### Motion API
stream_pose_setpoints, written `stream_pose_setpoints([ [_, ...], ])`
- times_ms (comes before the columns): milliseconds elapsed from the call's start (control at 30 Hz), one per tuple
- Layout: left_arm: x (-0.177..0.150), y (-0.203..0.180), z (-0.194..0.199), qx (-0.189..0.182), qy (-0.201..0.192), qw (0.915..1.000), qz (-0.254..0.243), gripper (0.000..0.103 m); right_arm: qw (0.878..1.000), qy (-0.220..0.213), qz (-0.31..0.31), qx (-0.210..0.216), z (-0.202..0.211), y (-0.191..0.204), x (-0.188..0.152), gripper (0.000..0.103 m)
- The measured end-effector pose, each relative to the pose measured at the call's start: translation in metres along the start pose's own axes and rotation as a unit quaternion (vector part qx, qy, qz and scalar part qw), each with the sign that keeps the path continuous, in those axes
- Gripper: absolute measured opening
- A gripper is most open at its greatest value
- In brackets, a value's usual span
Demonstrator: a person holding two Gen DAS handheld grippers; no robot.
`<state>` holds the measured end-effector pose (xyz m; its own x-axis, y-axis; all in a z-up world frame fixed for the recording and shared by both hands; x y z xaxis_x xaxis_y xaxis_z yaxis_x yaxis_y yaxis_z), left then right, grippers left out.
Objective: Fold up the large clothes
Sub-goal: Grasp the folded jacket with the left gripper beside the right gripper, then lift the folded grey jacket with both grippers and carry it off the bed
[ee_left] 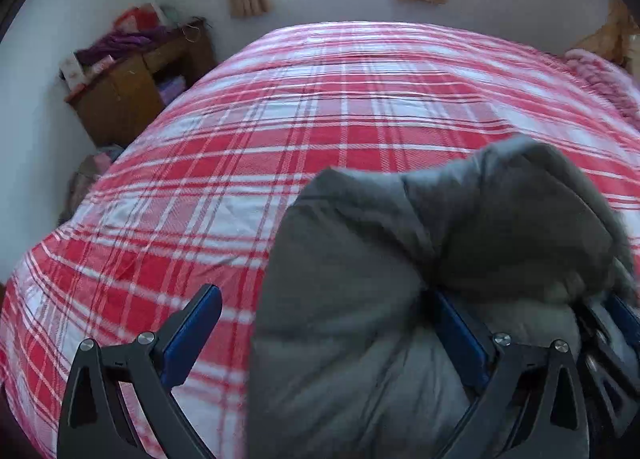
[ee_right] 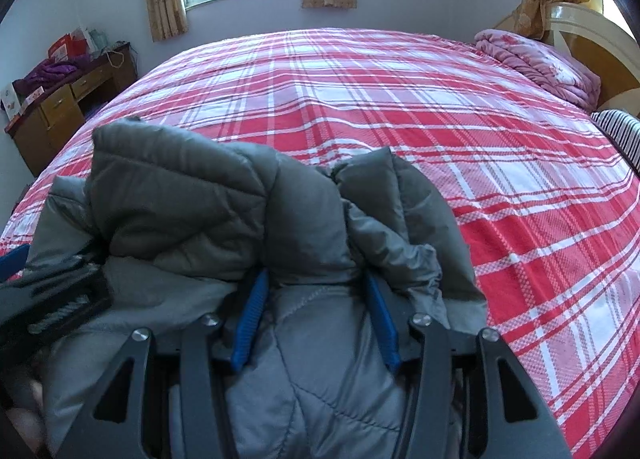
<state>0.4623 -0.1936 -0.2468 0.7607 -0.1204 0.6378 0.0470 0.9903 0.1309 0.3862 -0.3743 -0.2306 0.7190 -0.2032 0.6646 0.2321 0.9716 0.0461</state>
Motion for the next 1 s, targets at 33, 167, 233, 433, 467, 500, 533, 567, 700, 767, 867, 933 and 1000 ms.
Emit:
stream_pose_setpoints([
  [33,-0.004,0.01,0.016,-0.01,-0.008,0.9998,0.013,0.102,1.0,-0.002,0.004,0.001,0.005,-0.001,0.0,0.053],
  [167,-0.021,0.024,0.048,-0.038,-0.05,0.9979,0.014,0.102,0.999,-0.026,-0.009,0.022,0.045,-0.004,-0.004,0.063],
  [233,-0.031,0.021,0.04,-0.032,-0.042,0.9986,0.003,0.102,0.998,-0.057,-0.007,0.021,0.071,-0.007,-0.009,0.064],
  [433,-0.045,0.019,0.019,-0.046,-0.038,0.9978,0.027,0.102,0.999,-0.046,-0.026,0.01,0.056,-0.023,-0.037,0.069],
  [467,-0.046,0.019,0.017,-0.049,-0.04,0.9976,0.027,0.102,0.998,-0.049,-0.024,0.008,0.054,-0.023,-0.039,0.07],
  [500,-0.047,0.019,0.015,-0.054,-0.037,0.9974,0.029,0.102,0.998,-0.049,-0.022,0.011,0.052,-0.022,-0.04,0.07],
  [533,-0.048,0.021,0.012,-0.064,-0.031,0.9968,0.036,0.102,0.999,-0.047,-0.025,0.013,0.049,-0.023,-0.04,0.072],
  [567,-0.049,0.021,0.012,-0.07,-0.026,0.9964,0.039,0.102,0.998,-0.042,-0.033,0.018,0.046,-0.026,-0.041,0.073],
  [700,-0.051,0.022,0.009,-0.086,-0.009,0.9954,0.042,0.102,0.996,-0.035,-0.076,0.038,0.045,-0.039,-0.045,0.084],
  [767,-0.052,0.02,0.006,-0.093,-0.001,0.9947,0.044,0.102,0.995,-0.03,-0.084,0.04,0.044,-0.04,-0.046,0.087],
  [867,-0.053,0.02,-0.001,-0.113,0.016,0.9919,0.055,0.102,0.994,-0.019,-0.089,0.051,0.042,-0.04,-0.047,0.088],
  [933,-0.055,0.017,0.0,-0.119,0.024,0.9911,0.055,0.102,0.994,-0.016,-0.093,0.059,0.041,-0.041,-0.047,0.088],
  [1000,-0.058,0.017,0.0,-0.128,0.039,0.9894,0.058,0.102,0.994,-0.015,-0.09,0.062,0.041,-0.039,-0.048,0.087],
])
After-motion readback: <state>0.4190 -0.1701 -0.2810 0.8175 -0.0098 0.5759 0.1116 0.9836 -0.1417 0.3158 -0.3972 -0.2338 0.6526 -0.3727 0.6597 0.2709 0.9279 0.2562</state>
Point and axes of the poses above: each gripper's, at about its wrist camera, not at the fingertips, and z roughly against the way its jaws point, y to its left, x to its top, the point moved 7 cm from there along -z, roughly the way its jaws point, and after that the axes turned 2 degrees about x, right-handed, at the moved point
